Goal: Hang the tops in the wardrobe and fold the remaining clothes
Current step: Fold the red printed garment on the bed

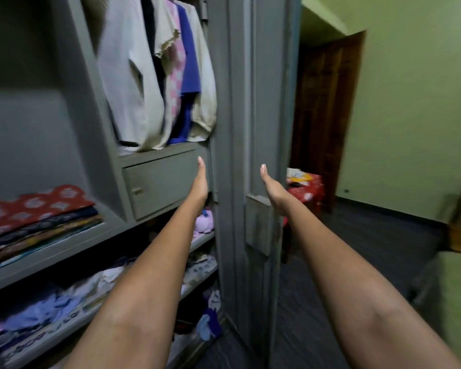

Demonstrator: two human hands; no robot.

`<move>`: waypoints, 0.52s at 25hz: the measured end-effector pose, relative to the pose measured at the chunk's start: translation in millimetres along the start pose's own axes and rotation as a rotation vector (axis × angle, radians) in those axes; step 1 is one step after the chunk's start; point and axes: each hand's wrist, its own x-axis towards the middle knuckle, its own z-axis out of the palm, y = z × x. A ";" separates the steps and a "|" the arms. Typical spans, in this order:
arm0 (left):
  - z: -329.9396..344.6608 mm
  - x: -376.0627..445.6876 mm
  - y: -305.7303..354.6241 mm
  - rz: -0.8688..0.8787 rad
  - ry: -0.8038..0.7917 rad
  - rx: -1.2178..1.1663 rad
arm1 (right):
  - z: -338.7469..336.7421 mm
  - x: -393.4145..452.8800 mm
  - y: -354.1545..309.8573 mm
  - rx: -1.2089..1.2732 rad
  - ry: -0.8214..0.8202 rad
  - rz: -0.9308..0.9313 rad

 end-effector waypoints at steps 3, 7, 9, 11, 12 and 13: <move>60.3 -15.5 -9.1 -0.036 -0.195 -0.016 | -58.7 -47.1 16.1 0.082 0.102 0.024; 151.7 -57.6 -14.0 -0.027 -0.460 -0.040 | -141.1 -115.8 31.7 -0.048 0.398 0.133; 192.3 -70.7 -15.0 -0.038 -0.571 -0.061 | -180.3 -142.2 41.7 -0.086 0.493 0.166; 224.3 -79.7 -16.3 -0.039 -0.652 -0.059 | -209.3 -165.3 45.3 -0.097 0.561 0.201; 237.9 -83.5 -16.1 -0.043 -0.676 -0.056 | -221.6 -172.9 48.7 -0.092 0.589 0.209; 250.6 -83.9 -17.6 -0.042 -0.700 -0.050 | -231.4 -178.6 50.9 -0.084 0.616 0.219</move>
